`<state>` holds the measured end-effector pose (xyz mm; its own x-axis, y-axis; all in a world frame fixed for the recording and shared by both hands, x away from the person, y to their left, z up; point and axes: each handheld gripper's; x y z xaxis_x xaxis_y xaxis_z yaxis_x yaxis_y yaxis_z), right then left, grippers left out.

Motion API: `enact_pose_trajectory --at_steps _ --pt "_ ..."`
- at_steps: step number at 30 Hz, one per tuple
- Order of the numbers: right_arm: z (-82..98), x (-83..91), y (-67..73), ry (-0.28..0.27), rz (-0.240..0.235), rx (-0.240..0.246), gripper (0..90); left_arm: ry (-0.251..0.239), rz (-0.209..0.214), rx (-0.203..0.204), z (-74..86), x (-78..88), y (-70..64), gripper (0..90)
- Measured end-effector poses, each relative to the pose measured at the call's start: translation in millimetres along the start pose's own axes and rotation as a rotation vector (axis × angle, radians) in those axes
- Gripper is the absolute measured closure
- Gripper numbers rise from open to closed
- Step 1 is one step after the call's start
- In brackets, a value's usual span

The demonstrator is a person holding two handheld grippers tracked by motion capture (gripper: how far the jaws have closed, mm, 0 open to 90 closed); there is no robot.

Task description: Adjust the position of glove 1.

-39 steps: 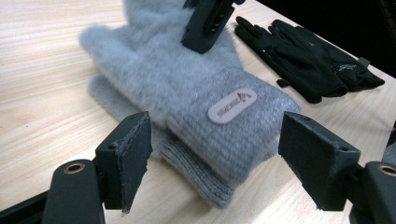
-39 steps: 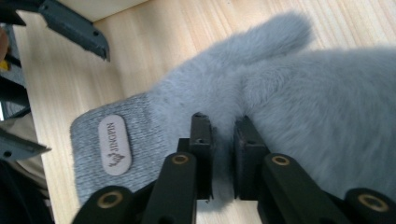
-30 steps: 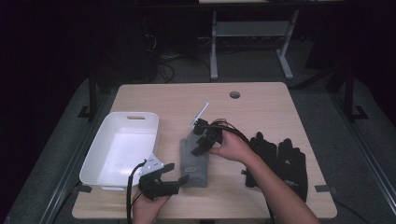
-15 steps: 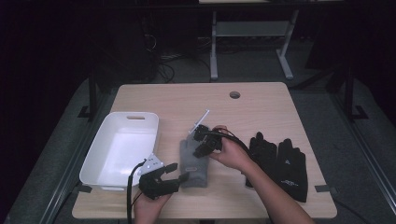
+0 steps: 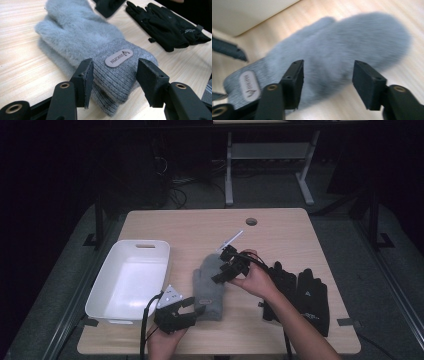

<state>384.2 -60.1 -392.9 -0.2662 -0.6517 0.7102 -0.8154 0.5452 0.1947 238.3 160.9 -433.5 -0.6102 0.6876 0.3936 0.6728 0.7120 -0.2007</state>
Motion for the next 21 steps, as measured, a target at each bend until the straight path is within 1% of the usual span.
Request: enact_pose_trajectory --at_steps 2,4,6,8,10,11,13,15,17,19,21 --pt "0.1 2.8 -8.2 -0.009 0.017 -0.040 37.1 0.013 0.002 0.006 0.9 -1.1 0.0 47.2" --pt "0.1 3.0 -16.7 -0.014 0.037 -0.067 34.2 0.020 0.005 0.018 1.8 -2.1 -0.1 46.8" --pt "0.6 2.1 -25.1 -0.024 0.052 -0.098 34.1 0.027 0.002 0.017 2.0 -2.8 0.1 45.5" --pt "1.2 -0.7 -33.1 -0.023 0.084 -0.116 33.9 0.032 0.004 0.018 2.1 -3.0 0.3 45.4" --pt "2.2 -4.5 -41.6 -0.033 0.084 -0.164 33.7 0.036 0.005 0.020 2.5 -3.2 0.3 45.4" --pt "2.6 -6.3 -44.1 -0.037 0.083 -0.173 33.3 0.038 0.006 0.025 2.7 -3.4 0.2 45.4" --pt "3.2 -11.5 -49.1 -0.031 0.076 -0.206 32.0 0.044 0.008 0.025 2.9 -3.7 0.9 45.5" --pt "3.5 -16.4 -52.9 -0.036 0.064 -0.226 30.9 0.046 0.010 0.025 3.1 -4.1 1.1 45.9" --pt "3.1 -21.4 -55.8 -0.040 0.064 -0.245 29.7 0.051 0.009 0.020 3.3 -4.4 1.2 45.9" --pt "1.8 -27.0 -58.5 -0.032 0.066 -0.258 28.7 0.051 0.006 0.016 3.6 -4.8 0.6 45.8" --pt "-0.7 -32.6 -59.2 -0.016 0.070 -0.258 28.6 0.055 0.003 0.007 3.1 -4.5 0.2 45.8"
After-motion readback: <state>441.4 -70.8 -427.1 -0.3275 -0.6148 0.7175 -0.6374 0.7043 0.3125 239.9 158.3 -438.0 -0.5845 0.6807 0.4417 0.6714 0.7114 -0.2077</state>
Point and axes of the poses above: each handheld gripper's, and its own axes: x roughly backward along the jaws, z roughly out of its underside, y roughly to its left, and after that the axes turned 10 degrees about -y, right-handed
